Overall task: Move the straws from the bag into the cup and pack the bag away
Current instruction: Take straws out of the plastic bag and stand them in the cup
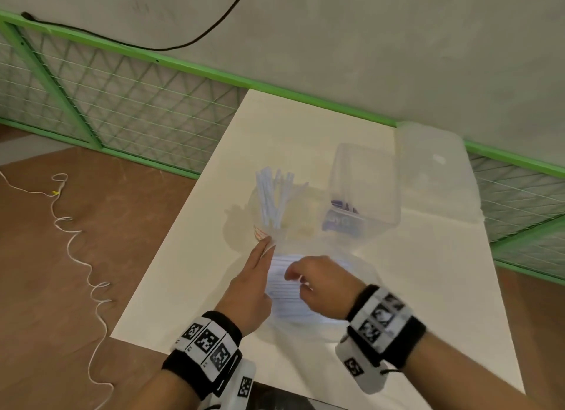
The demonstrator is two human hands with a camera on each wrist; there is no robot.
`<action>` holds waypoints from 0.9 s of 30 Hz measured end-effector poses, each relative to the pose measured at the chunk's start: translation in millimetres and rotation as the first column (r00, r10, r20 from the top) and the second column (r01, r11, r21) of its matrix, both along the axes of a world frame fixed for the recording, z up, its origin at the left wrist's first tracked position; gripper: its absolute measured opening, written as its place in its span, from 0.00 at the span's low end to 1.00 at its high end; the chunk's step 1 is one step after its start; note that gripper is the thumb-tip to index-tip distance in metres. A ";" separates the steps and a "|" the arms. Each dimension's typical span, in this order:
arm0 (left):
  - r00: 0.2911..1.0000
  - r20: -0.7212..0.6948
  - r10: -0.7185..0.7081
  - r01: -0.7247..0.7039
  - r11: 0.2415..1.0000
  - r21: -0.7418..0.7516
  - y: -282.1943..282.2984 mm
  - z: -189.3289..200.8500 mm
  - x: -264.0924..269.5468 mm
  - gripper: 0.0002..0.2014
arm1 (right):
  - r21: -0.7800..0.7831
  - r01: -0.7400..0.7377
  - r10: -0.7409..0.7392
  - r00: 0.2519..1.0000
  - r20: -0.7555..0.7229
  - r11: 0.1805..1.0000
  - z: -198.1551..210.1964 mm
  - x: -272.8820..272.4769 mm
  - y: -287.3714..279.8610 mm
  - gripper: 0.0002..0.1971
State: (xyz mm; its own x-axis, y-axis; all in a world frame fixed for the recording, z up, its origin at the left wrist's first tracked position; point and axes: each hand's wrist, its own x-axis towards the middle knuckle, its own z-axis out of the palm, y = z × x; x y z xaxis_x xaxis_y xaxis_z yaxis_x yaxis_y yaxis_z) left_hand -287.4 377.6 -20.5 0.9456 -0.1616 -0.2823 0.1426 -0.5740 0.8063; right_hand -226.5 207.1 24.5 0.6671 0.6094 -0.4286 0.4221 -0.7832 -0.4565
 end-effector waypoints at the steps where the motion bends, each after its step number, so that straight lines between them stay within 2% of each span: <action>1: 1.000 -0.002 -0.003 0.003 1.000 -0.008 -1.2 -0.5 0.1 0.48 | -0.047 0.005 -0.004 1.000 0.018 0.999 -17.4 -1.8 -1.2 0.23; 4: 1.000 -0.007 -0.008 0.008 1.000 -0.025 -4.5 -1.1 -0.3 0.48 | -0.056 -0.014 0.021 0.990 0.140 0.998 -48.0 3.2 0.3 0.27; 8: 1.000 -0.010 -0.018 0.017 0.999 -0.039 -7.1 -2.1 -3.4 0.48 | -0.143 -0.087 0.120 0.961 0.248 0.986 -65.3 11.0 10.9 0.31; 13: 1.000 -0.005 0.020 -0.020 1.000 -0.014 -8.0 -1.7 -4.3 0.47 | -0.236 -0.038 0.125 0.921 0.368 0.971 -74.9 17.0 18.2 0.25; 18: 0.999 0.001 0.035 -0.035 0.999 0.005 -3.0 -2.7 -3.7 0.47 | -0.293 -0.068 0.177 0.914 0.364 0.954 -75.0 20.0 18.1 0.15; 27: 0.999 0.001 0.048 -0.048 0.999 0.017 -0.2 -0.6 -3.1 0.47 | -0.317 -0.106 0.221 0.909 0.353 0.942 -71.5 18.3 14.3 0.12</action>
State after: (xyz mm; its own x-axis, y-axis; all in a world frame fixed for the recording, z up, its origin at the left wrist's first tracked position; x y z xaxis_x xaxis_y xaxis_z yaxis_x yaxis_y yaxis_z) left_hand -290.6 377.4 -21.1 0.9524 -0.1118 -0.2837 0.1693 -0.5799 0.7969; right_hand -208.2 221.4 -47.0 0.7145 0.6140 -0.3355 0.6505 -0.7595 -0.0045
